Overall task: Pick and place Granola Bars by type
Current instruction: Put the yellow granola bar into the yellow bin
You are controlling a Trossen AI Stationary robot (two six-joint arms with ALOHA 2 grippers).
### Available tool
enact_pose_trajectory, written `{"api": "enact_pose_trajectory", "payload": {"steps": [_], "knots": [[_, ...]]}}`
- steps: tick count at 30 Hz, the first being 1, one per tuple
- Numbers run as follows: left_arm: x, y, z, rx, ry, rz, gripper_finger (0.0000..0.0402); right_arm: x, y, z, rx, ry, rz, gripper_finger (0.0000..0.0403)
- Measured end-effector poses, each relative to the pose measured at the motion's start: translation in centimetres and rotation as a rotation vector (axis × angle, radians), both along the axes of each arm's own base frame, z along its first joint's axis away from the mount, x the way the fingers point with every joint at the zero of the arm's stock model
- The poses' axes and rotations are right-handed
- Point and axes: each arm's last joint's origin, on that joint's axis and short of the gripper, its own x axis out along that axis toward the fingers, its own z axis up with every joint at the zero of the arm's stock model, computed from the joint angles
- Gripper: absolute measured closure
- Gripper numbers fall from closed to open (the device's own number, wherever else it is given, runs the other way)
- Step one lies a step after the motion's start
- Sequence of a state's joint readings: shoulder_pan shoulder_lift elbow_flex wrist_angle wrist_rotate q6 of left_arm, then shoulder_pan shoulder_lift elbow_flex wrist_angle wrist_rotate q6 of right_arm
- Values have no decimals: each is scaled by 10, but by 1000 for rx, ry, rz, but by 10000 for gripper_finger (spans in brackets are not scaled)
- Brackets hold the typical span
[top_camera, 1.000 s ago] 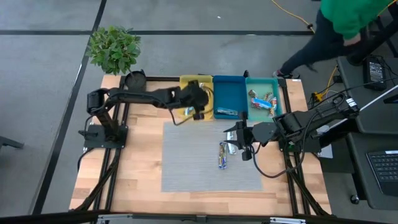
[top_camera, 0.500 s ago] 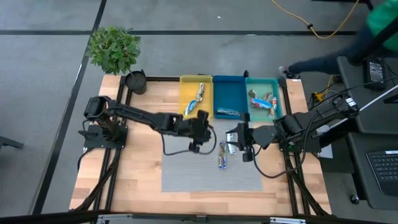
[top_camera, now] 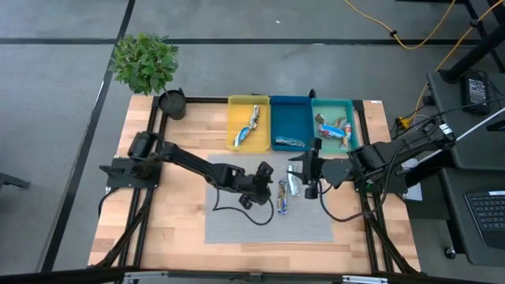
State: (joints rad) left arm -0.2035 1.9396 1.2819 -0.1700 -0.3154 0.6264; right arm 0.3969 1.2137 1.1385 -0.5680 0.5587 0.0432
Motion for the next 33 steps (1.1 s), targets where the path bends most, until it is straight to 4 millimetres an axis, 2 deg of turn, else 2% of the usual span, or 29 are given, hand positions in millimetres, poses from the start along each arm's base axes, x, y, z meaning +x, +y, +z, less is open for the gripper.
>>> {"api": "enact_pose_trajectory", "payload": {"steps": [6,11,19,22,25,28,33], "knots": [[13,-6,-9,24,-31,-45,182,-2,-1,-3,11,32,-19,234],[17,-14,-8,46,-25,-106,181,-7,-1,-6,1,48,-87,234],[21,-23,2,18,-70,-136,180,-14,14,-11,20,18,-105,234],[21,-29,3,20,-94,-122,180,-15,21,-31,26,24,-81,234],[19,-36,6,92,-107,-93,180,-18,23,-58,48,66,-71,234],[15,-42,6,184,-113,-36,180,-23,21,-84,105,113,-95,234],[8,-52,4,272,-80,5,181,-30,16,-113,233,152,-185,234]]}}
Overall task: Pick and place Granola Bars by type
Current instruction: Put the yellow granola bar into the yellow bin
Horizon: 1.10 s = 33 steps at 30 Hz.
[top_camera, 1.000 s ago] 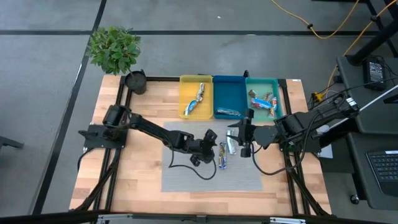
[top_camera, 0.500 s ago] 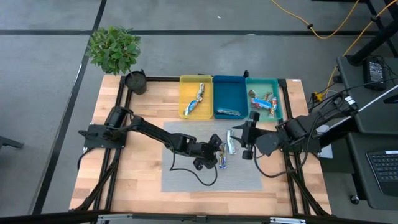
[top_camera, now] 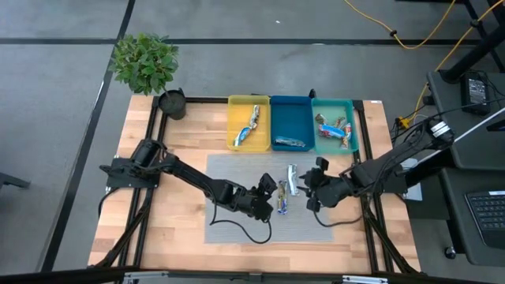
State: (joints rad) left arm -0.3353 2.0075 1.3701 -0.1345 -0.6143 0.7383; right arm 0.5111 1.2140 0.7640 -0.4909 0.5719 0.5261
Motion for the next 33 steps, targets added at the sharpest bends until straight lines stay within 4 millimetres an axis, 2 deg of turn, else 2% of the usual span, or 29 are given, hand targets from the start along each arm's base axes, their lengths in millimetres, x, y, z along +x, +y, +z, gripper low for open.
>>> {"api": "enact_pose_trajectory", "payload": {"steps": [4,8,16,19,25,33], "knots": [[-1,-1,0,13,-5,9,182,0,-8,-13,70,17,-83,232],[3,10,1,30,-5,43,181,0,-15,-20,139,37,-126,216],[7,43,1,182,27,161,184,6,-25,-21,243,45,-161,124],[7,56,6,191,30,199,183,9,-24,-28,262,70,-199,93],[0,77,28,193,35,248,187,19,-20,-56,238,157,-281,78],[-23,99,81,212,-29,320,187,29,-19,-89,200,236,-366,84]]}}
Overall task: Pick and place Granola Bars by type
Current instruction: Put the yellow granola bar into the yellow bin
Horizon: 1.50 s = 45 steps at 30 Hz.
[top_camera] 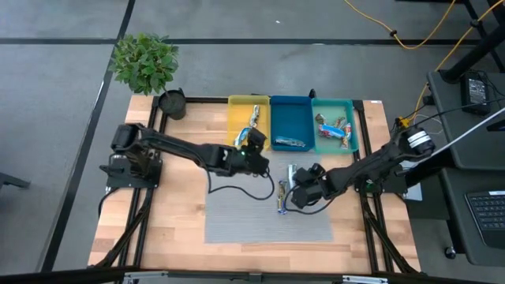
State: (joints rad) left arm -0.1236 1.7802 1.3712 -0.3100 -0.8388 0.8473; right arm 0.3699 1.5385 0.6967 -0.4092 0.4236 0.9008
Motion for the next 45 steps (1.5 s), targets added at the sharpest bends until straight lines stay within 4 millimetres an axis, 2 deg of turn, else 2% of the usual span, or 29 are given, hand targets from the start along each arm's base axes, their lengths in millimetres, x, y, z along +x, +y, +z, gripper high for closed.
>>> {"api": "enact_pose_trajectory", "payload": {"steps": [7,11,14,26,31,35,40,45], "knots": [[-21,11,38,-49,-121,46,189,7,-3,-7,0,-11,-11,85],[-29,15,50,-69,-169,70,189,8,-2,-7,-4,-14,-3,89],[-33,19,55,-74,-187,81,190,8,-2,-8,-2,-16,-2,110],[-37,41,57,-58,-171,155,190,7,-2,-8,-3,-14,-3,275],[-39,52,55,-51,-149,188,190,7,-2,-8,-6,-15,-3,329],[-40,61,55,-34,-146,230,190,7,-2,-8,-9,-15,-1,348],[-42,71,55,-30,-145,263,190,9,-2,-6,-16,-4,16,349],[-43,79,55,-19,-145,296,190,18,1,7,-58,-9,55,349]]}}
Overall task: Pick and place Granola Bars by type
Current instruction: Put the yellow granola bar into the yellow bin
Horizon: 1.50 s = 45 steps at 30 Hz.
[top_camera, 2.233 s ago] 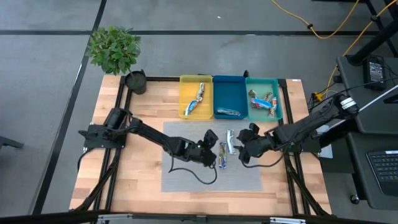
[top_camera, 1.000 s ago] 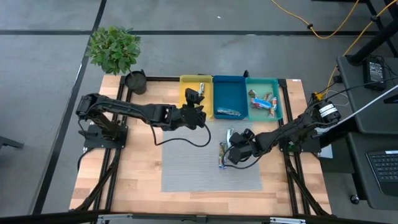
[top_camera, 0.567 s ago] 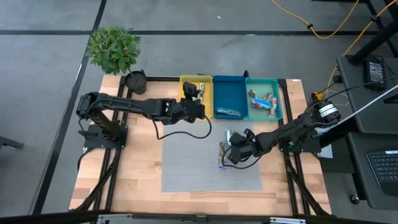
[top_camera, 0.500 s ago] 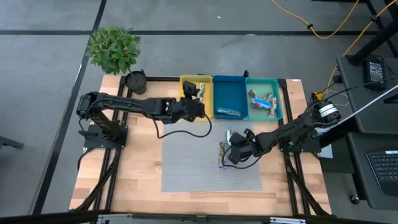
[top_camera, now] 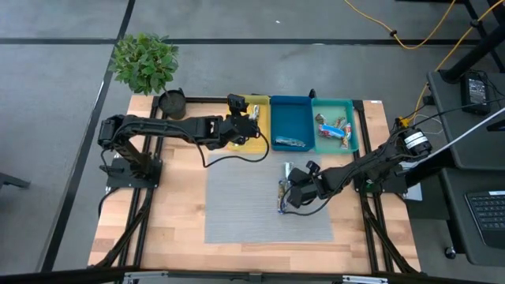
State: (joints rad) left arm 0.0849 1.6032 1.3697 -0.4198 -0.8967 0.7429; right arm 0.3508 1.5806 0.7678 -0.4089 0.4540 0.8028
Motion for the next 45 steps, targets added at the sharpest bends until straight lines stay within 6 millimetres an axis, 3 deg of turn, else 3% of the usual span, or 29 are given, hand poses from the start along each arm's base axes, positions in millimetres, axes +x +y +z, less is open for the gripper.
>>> {"api": "enact_pose_trajectory", "payload": {"steps": [11,21,31,45], "knots": [[-7,17,3,70,15,135,190,17,-3,33,-278,-1,53,349],[-27,26,17,110,-4,256,190,31,-40,38,-343,34,44,349],[-54,22,40,72,-126,300,190,45,-55,43,-350,-26,117,349],[-82,0,51,29,-142,277,190,59,-63,54,-508,-66,271,351]]}}
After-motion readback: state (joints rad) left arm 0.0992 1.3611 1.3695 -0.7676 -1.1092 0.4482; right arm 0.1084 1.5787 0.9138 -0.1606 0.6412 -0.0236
